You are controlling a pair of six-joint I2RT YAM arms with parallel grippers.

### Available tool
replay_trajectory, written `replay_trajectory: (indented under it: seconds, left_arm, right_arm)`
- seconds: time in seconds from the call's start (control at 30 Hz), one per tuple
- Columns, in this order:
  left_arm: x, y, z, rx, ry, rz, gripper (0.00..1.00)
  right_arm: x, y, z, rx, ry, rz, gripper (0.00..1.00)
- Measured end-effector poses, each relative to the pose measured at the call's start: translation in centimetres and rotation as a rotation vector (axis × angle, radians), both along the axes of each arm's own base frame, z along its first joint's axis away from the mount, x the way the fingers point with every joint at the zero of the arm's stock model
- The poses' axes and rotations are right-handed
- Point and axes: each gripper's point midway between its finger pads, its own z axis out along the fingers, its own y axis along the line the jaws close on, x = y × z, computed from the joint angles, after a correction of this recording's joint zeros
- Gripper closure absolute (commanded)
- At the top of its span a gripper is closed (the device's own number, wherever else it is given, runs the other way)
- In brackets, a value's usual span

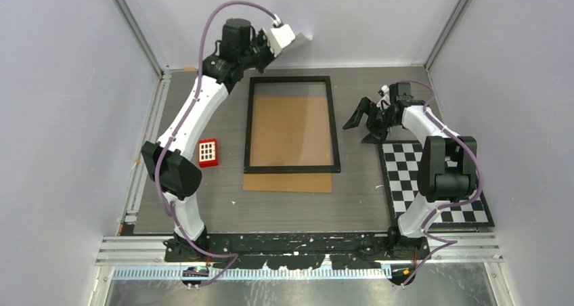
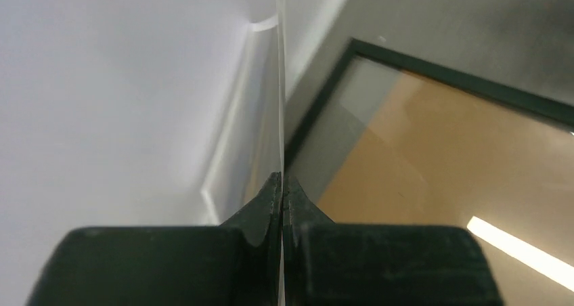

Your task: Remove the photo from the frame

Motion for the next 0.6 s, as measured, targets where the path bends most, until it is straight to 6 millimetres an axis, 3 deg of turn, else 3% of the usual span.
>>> replay_trajectory:
  seconds: [0.33,0.6]
  left_arm:
    - [-4.7,-2.0,-16.8,0.115,0.320,-0.162,1.00]
    - [-8.7,-4.1,-22.7,0.167,0.412,-0.266,1.00]
  right_arm:
    - [0.6,-0.3,-1.0,-0.005,0.030,0.006,0.00]
    - [0.3,-0.6,-0.9,-0.014,0.038,0.025,0.00]
